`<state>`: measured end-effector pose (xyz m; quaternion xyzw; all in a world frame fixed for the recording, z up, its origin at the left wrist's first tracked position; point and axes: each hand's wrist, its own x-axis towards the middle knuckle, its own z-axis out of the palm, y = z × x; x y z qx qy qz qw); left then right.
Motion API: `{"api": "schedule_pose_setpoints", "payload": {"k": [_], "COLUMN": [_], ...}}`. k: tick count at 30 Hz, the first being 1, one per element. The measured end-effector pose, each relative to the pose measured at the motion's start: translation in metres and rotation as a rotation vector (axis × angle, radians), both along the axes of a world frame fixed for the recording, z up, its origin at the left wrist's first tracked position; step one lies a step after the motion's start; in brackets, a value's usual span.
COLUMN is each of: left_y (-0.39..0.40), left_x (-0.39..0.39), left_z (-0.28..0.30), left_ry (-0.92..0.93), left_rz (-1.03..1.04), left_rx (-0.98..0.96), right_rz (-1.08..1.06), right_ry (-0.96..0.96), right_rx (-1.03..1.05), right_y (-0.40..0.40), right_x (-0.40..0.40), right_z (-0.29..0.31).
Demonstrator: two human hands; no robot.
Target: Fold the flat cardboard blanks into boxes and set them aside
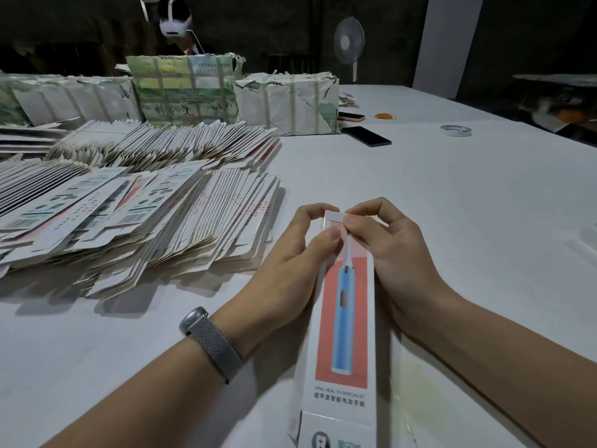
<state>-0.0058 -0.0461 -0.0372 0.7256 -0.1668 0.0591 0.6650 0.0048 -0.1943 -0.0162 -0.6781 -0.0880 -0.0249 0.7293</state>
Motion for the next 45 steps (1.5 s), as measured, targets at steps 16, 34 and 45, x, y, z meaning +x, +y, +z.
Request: {"api": "schedule_pose_setpoints", "payload": {"k": [16, 34, 45], "left_y": [0.000, -0.006, -0.005], "left_x": [-0.003, -0.016, -0.011], "left_z": [0.002, 0.013, 0.003], "left_ry": [-0.004, 0.016, -0.054], "left_rz": [-0.042, -0.043, -0.044], "left_rx": [0.058, 0.053, 0.039], "right_rz": [0.022, 0.018, -0.007], "right_ry": [0.027, 0.010, -0.109], "right_rx": [-0.046, -0.035, -0.039], "right_y": [-0.005, -0.004, -0.006], "right_x": [0.009, 0.008, 0.006], "right_z": [0.013, 0.013, 0.005]}}
